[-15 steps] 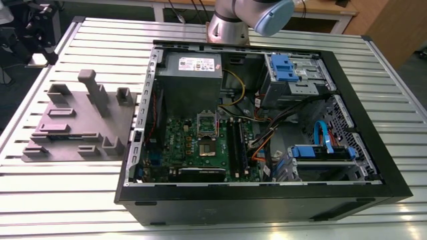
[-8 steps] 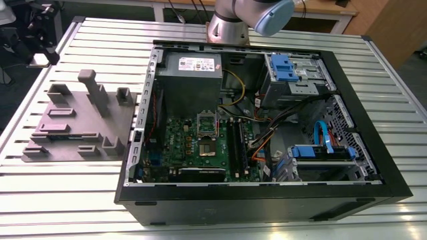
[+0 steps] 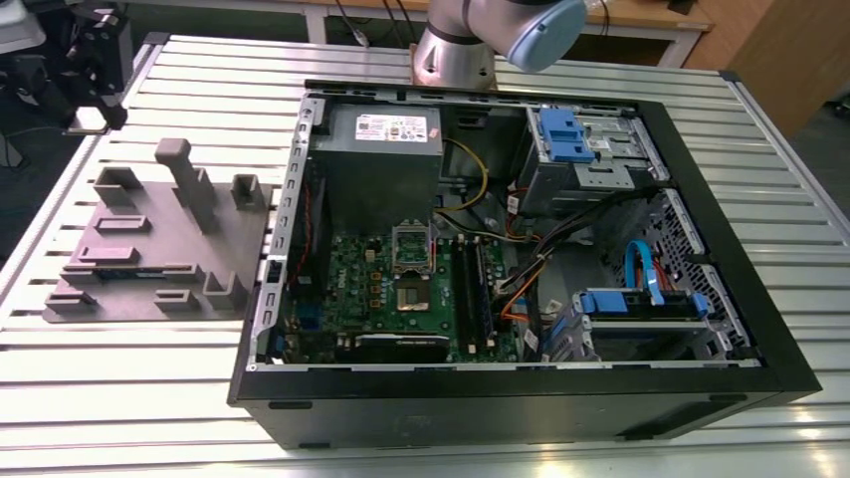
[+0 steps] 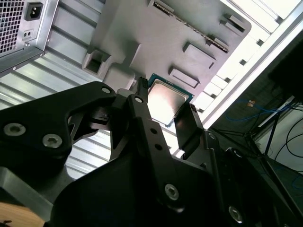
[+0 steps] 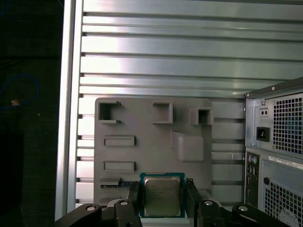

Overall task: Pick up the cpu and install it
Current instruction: 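Pick up the cpu and move it towards the insertion slot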

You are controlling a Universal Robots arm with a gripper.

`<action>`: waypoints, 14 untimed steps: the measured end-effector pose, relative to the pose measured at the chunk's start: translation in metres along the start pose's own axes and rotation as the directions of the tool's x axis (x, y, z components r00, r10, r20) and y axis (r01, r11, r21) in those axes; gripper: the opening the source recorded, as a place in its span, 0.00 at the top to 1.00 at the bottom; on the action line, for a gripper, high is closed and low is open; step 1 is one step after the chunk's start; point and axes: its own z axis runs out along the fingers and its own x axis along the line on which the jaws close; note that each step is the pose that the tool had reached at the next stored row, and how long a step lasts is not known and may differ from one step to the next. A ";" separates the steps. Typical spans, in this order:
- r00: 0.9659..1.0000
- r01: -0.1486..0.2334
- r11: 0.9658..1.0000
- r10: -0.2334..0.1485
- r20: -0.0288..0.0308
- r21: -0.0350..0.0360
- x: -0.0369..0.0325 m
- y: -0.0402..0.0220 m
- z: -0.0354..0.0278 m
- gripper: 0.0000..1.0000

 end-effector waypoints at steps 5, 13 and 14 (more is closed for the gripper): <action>1.000 0.000 1.000 0.000 0.000 0.000 -0.0075 -0.0001 0.0001 0.53; 1.000 0.000 1.000 0.000 0.000 0.000 -0.0164 -0.0002 0.0003 0.53; 1.000 0.000 1.000 0.000 0.000 0.000 -0.0174 -0.0002 0.0003 0.53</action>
